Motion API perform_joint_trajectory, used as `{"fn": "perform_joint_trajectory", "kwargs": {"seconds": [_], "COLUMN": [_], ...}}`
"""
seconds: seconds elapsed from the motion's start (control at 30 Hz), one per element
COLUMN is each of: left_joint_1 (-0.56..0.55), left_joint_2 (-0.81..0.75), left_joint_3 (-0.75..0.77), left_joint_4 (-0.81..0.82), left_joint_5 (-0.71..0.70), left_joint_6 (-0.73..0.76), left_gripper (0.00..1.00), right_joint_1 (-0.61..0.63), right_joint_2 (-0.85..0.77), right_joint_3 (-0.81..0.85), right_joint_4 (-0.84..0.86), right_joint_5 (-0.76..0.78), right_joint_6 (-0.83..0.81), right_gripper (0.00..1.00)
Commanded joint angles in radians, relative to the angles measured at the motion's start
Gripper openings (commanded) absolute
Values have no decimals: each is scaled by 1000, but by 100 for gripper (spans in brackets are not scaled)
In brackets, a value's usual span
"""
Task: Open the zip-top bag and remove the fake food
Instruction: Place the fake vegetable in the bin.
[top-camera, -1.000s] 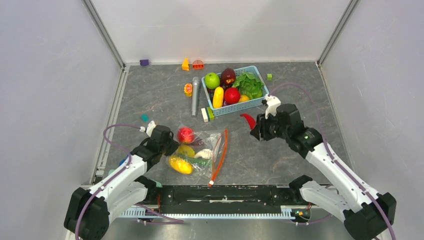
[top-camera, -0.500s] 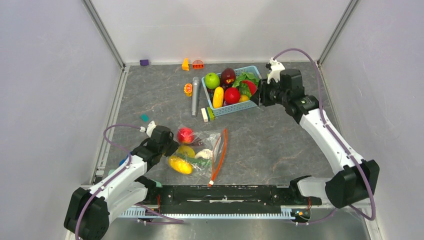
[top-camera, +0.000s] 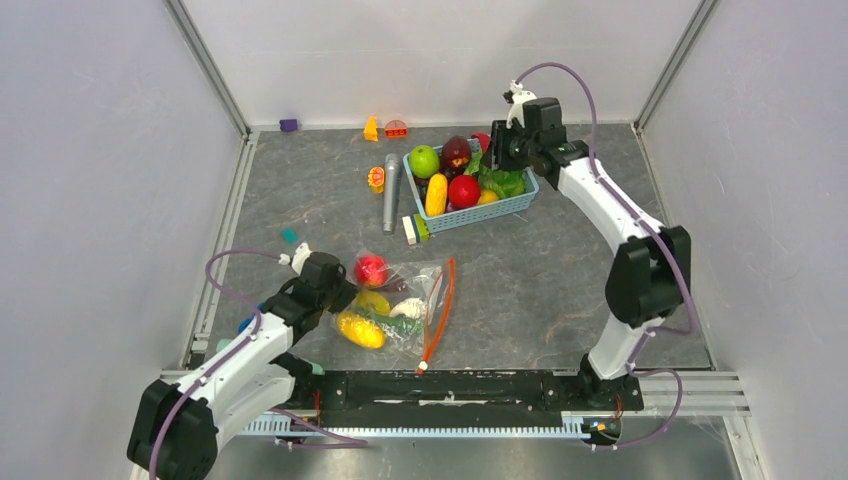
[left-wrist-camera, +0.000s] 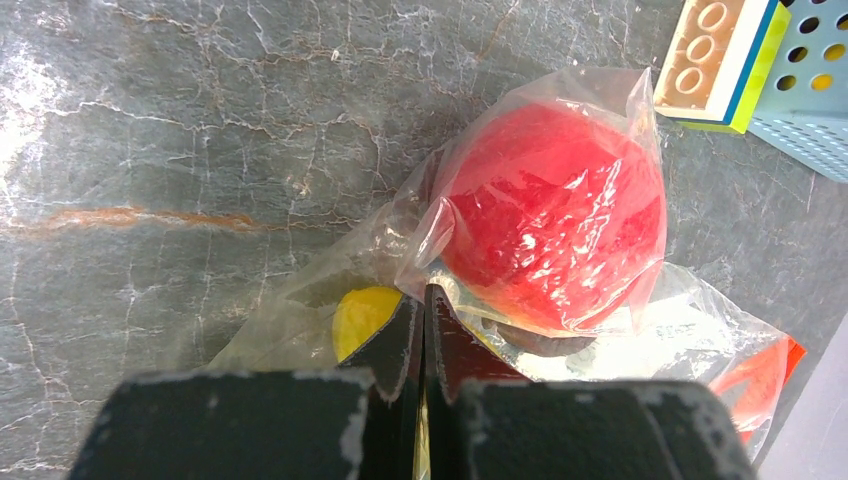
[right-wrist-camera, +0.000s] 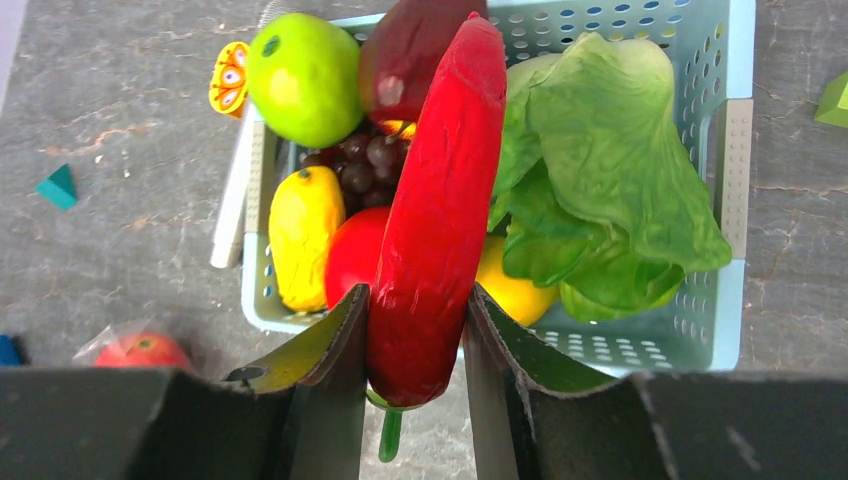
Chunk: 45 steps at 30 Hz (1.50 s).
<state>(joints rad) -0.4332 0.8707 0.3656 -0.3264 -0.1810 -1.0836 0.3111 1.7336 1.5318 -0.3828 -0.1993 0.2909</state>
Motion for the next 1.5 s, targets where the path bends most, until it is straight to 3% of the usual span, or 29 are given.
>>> {"fn": "perform_joint_trajectory", "kwargs": {"seconds": [0.0, 0.37, 1.0, 1.47], "left_joint_1": [1, 0, 0, 0], "left_joint_2": [-15, -4, -10, -18], "left_joint_3": [-12, -10, -7, -8], "left_joint_4": [17, 23, 18, 16], "left_joint_5": [-12, -15, -10, -8], "left_joint_6": [29, 25, 25, 24], "left_gripper": [2, 2, 2, 2], "right_joint_1": [-2, 46, 72, 72], "right_joint_2": [80, 246, 371, 288], "right_joint_3": [117, 277, 385, 367], "right_joint_4": [-10, -139, -283, -260], "right_joint_5": [34, 191, 233, 248], "right_joint_6": [13, -30, -67, -93], "right_gripper": [28, 28, 29, 61]}}
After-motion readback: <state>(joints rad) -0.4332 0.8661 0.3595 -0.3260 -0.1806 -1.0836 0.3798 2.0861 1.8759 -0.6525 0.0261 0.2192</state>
